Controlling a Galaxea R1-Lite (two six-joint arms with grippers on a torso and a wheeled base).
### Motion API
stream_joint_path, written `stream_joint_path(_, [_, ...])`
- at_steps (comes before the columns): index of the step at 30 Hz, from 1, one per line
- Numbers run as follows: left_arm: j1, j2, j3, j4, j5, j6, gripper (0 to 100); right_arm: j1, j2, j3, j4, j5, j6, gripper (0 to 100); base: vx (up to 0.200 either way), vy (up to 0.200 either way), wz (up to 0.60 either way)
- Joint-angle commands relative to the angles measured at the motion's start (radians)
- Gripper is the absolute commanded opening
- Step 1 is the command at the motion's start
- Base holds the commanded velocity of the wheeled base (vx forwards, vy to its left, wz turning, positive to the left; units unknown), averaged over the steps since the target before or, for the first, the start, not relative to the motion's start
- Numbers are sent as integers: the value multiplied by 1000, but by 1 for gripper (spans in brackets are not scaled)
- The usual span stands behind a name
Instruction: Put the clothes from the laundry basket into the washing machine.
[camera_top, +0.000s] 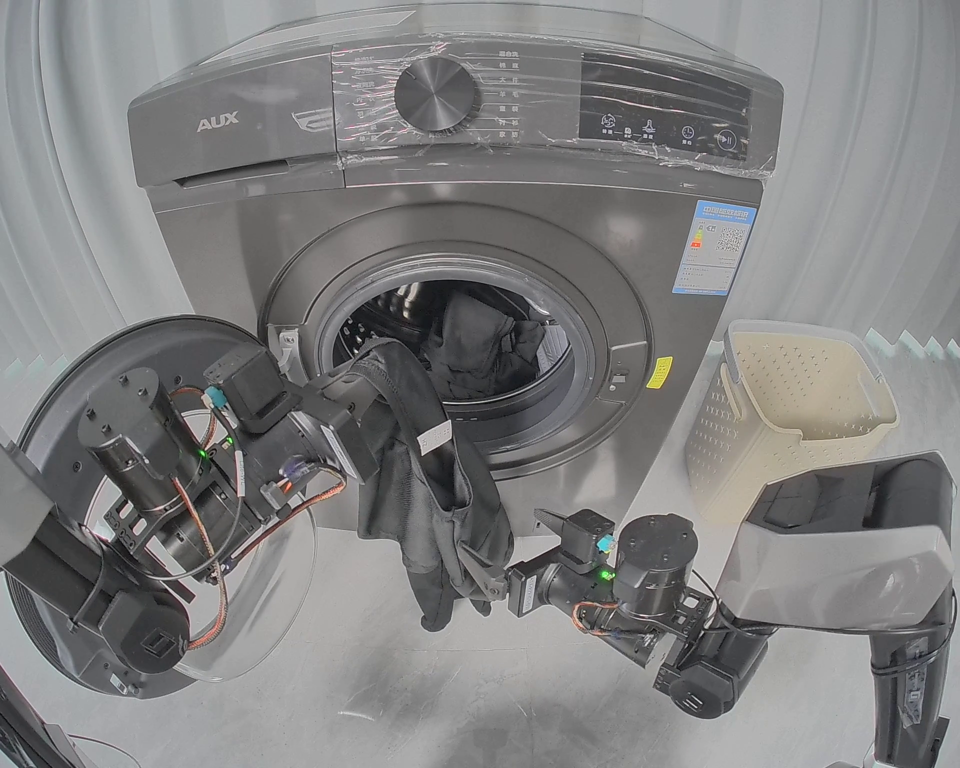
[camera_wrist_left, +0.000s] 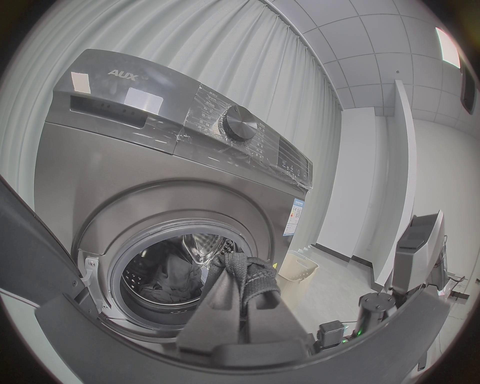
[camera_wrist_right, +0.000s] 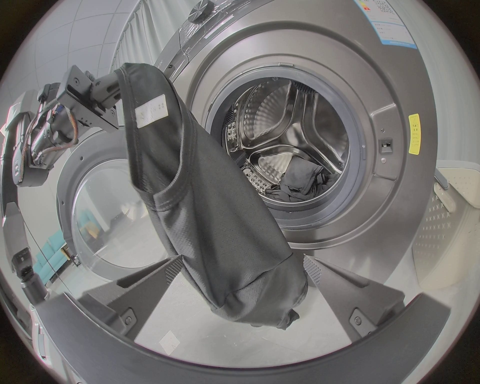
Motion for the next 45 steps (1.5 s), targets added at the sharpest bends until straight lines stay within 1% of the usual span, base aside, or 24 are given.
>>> stream_joint_path(1, [-11, -6, 1, -1, 0, -2, 0, -12, 79, -102, 1, 17, -4, 100, 0, 0, 0])
stream_joint_path(5, [-14, -6, 3, -2, 0, -4, 0, -10, 92, -156, 6, 40, -7, 100, 0, 0, 0])
stream_joint_path(9, [-17, -6, 6, -2, 0, -4, 0, -7, 122, -213, 15, 43, -24, 100, 0, 0, 0])
stream_joint_path(16, [-28, -9, 9, -14, -2, -8, 0, -9, 168, -299, 47, 43, -35, 100, 0, 0, 0])
stream_joint_path(17, [-34, -10, 6, -14, -2, -8, 0, -10, 185, -329, 53, 45, -36, 100, 0, 0, 0])
stream_joint_path(21, [-36, -36, 4, -8, -5, -10, 0, -12, 222, -401, 76, 57, -42, 100, 0, 0, 0])
stream_joint_path(27, [-36, -53, 4, -7, -11, -11, 0, -7, 293, -507, 83, 56, -44, 100, 0, 0, 0])
stream_joint_path(28, [-36, -52, 4, -7, -13, -11, 0, -7, 293, -510, 83, 56, -44, 100, 0, 0, 0])
stream_joint_path(30, [-37, -53, 4, -7, -14, -11, 0, -12, 322, -564, 83, 53, -41, 100, 0, 0, 0])
stream_joint_path(32, [-37, -53, 4, -7, -14, -19, 0, -13, 332, -592, 83, 48, -36, 100, 0, 0, 0])
stream_joint_path(35, [-39, -55, 3, -7, -14, -34, 0, -13, 340, -618, 83, 43, -33, 100, 0, 0, 0])
stream_joint_path(41, [-43, -53, 1, -8, -14, -37, 0, -10, 342, -619, 78, 37, -30, 100, 0, 0, 0])
stream_joint_path(42, [-43, -53, 1, -8, -14, -39, 0, -10, 340, -621, 75, 37, -30, 0, 0, 0, 0])
stream_joint_path(45, [-42, -52, 3, -8, -14, -39, 0, -13, 332, -619, 69, 37, -28, 0, 0, 0, 0])
